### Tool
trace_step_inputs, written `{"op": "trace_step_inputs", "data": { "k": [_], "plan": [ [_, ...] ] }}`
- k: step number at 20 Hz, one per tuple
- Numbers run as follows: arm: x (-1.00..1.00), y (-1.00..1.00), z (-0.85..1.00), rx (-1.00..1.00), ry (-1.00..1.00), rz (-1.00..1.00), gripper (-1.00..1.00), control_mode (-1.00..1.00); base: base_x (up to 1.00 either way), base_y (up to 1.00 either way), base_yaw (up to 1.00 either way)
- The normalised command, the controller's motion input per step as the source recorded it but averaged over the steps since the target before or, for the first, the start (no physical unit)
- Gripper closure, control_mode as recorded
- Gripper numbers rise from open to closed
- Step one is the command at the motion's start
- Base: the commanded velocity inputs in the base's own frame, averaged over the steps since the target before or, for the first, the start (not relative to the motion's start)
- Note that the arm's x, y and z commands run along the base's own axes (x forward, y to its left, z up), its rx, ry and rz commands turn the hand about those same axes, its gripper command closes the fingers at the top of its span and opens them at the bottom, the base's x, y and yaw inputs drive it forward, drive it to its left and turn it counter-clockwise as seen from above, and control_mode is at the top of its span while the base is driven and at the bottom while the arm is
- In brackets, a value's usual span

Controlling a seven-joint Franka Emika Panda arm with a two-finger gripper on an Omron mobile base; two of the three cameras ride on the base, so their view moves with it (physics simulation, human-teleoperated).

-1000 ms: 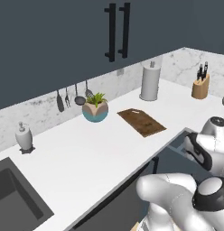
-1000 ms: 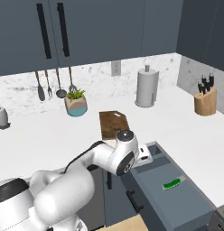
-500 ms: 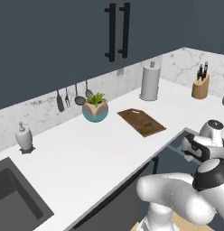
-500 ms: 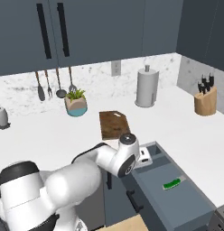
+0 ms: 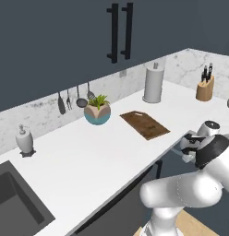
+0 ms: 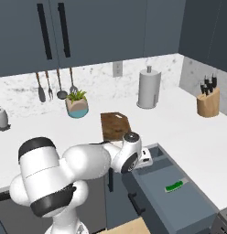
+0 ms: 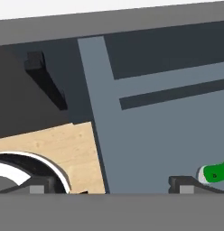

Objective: Pick up the knife from the drawer and place it on the cutting board. Then place the meat from the plate to the cutting board.

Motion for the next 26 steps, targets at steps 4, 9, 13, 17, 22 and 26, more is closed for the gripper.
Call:
{"op": "trace_step_inputs", "data": {
  "k": [4, 9, 13, 17, 22, 26],
  "plan": [
    [0.12, 0.00, 0.00, 0.10, 0.20, 0.00, -1.00, -1.00, 0.00, 0.00, 0.00],
    [0.00, 0.00, -0.16, 0.06, 0.07, 0.00, -1.00, -1.00, 0.00, 0.00, 0.00],
    [0.07, 0.00, -0.31, 0.07, 0.05, 0.01, -1.00, -1.00, 0.00, 0.00, 0.00],
    [0.14, 0.00, -0.32, 0.05, 0.03, 0.02, -1.00, -1.00, 0.00, 0.00, 0.00],
    [0.16, 0.00, -0.06, 0.02, 0.00, 0.01, -1.00, -1.00, 0.00, 0.00, 0.00],
    [0.16, -0.01, -0.01, 0.00, 0.00, 0.00, -1.00, -1.00, 0.00, 0.00, 0.00]
  ]
}}
